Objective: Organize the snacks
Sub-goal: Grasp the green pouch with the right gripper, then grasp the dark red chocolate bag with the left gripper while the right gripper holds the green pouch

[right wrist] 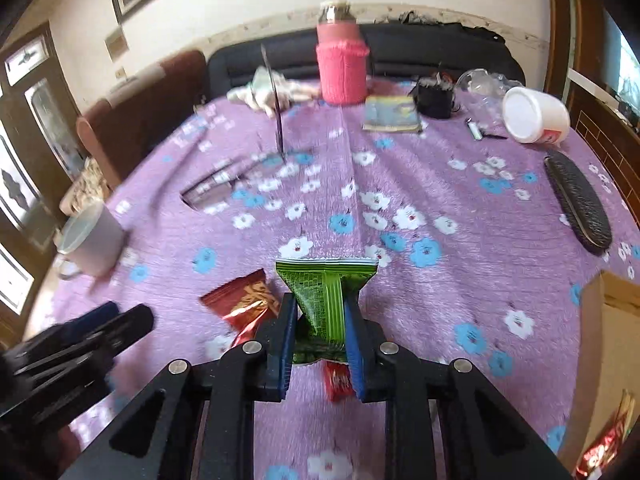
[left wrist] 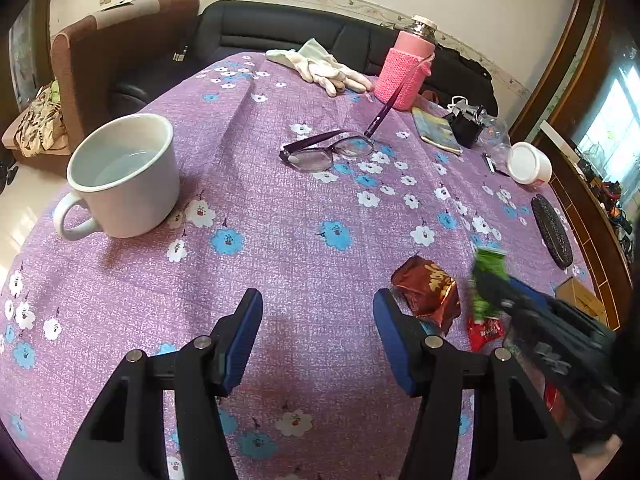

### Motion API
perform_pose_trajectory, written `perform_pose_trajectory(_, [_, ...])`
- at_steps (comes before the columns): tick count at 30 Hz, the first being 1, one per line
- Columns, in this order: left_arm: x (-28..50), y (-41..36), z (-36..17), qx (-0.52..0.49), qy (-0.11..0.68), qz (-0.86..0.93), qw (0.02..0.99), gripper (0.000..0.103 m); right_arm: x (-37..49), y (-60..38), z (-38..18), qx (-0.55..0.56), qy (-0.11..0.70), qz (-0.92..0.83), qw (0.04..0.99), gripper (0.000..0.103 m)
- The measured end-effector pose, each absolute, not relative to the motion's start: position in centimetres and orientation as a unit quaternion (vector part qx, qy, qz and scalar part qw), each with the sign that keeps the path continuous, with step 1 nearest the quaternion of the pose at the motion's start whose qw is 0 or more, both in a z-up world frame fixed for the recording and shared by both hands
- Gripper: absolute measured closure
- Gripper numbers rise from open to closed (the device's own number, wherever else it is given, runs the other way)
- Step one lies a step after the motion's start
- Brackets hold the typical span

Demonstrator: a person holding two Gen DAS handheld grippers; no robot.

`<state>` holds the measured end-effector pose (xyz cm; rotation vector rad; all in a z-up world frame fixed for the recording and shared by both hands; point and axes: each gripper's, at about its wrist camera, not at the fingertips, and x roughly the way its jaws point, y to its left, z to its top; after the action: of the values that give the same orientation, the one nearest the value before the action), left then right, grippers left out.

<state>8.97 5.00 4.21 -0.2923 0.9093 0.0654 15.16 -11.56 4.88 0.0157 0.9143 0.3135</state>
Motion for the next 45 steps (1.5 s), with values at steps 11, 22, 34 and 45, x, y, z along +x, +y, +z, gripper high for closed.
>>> perform_pose_trajectory(11, [8.9, 5.0, 4.3, -0.145, 0.433, 0.01, 0.889, 0.047, 10.7, -14.7, 6.5, 0.134, 0.42, 0.222, 0.87, 0.078])
perform_pose_trajectory(22, [9.6, -0.3, 3.7, 0.022, 0.388, 0.007, 0.921, 0.025, 5.6, -18.7, 5.0, 0.166, 0.385, 0.227, 0.879, 0.078])
perform_pose_trajectory(34, [11.1, -2.2, 1.0, 0.064, 0.421, -0.019, 0.905, 0.055, 5.1, -19.2, 5.5, 0.183, 0.375, 0.239, 0.877, 0.078])
perform_pose_trajectory(45, [10.4, -1.7, 1.6, 0.015, 0.422, -0.034, 0.906, 0.076, 5.3, -19.7, 5.3, 0.18, 0.375, 0.22, 0.882, 0.078])
